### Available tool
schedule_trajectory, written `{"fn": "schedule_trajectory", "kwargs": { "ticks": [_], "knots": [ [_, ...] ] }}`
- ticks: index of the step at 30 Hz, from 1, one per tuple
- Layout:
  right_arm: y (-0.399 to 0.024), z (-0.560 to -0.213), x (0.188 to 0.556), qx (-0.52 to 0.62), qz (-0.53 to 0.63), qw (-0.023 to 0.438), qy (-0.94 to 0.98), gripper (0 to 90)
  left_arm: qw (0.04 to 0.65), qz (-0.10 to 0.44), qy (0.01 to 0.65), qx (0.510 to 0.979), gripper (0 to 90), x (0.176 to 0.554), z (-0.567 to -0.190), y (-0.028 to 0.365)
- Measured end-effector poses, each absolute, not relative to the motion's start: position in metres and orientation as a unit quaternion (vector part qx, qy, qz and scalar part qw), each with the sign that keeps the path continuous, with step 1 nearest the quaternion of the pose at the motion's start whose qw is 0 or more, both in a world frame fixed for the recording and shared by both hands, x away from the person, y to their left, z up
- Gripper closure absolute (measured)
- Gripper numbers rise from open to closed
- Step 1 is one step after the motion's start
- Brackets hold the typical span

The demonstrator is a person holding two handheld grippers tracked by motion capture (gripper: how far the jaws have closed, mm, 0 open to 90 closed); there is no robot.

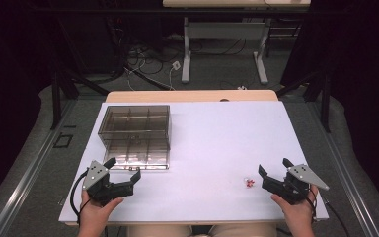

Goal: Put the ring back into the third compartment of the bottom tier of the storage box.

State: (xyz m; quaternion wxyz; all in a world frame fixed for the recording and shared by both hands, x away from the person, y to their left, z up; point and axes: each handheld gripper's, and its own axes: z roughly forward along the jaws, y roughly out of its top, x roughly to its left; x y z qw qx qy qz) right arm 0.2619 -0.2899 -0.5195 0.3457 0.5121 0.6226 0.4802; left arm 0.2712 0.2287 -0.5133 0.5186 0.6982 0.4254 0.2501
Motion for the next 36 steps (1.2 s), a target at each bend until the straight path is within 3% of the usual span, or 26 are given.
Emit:
{"fn": "schedule_trajectory", "kwargs": {
  "ticks": [14, 36],
  "knots": [
    [-0.283, -0.524, 0.264, 0.499, 0.478, 0.345, 0.635, 19.5, 0.541, 0.23, 0.436, 0.681, 0.4, 0.272, -0.517, 0.23],
    [-0.281, -0.529, 0.265, 0.502, 0.477, 0.33, 0.642, 16.6, 0.531, 0.214, 0.409, 0.711, 0.4, 0.282, -0.513, 0.196]
  ]
}}
